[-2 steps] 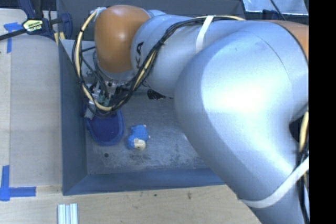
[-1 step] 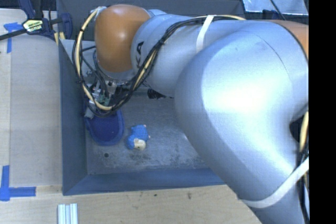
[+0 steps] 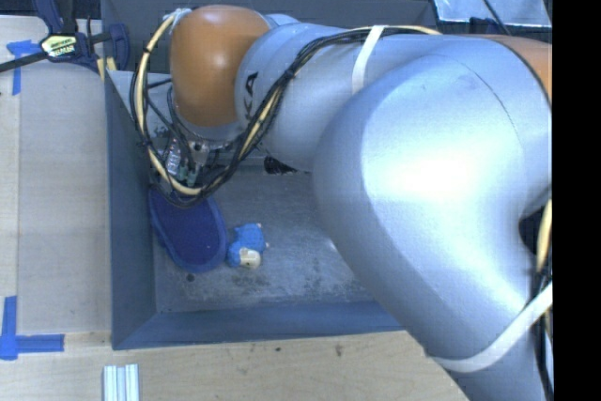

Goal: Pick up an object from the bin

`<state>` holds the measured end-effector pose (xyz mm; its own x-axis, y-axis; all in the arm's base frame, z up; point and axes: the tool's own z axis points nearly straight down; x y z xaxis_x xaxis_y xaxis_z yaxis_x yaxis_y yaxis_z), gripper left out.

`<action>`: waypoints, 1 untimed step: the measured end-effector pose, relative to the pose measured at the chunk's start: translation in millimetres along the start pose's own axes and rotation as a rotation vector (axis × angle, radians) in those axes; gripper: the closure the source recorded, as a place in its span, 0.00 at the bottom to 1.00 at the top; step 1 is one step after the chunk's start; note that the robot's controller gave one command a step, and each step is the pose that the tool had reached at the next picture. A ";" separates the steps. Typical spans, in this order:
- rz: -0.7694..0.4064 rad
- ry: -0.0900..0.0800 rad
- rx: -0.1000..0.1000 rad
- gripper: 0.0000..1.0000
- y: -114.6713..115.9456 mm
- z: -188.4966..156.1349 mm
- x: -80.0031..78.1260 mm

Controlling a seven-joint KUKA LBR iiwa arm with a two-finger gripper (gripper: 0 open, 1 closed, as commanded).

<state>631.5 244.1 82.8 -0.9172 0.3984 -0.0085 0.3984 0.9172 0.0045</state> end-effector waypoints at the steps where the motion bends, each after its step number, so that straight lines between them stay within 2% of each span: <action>1: 0.003 0.000 -0.003 1.00 1.4 -74.1 -3.2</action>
Offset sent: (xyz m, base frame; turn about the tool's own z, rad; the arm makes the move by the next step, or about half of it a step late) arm 0.0000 0.0000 0.0681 0.0000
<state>634.3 244.0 156.9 -0.9161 0.4008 -0.0081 0.4007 0.9162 0.0077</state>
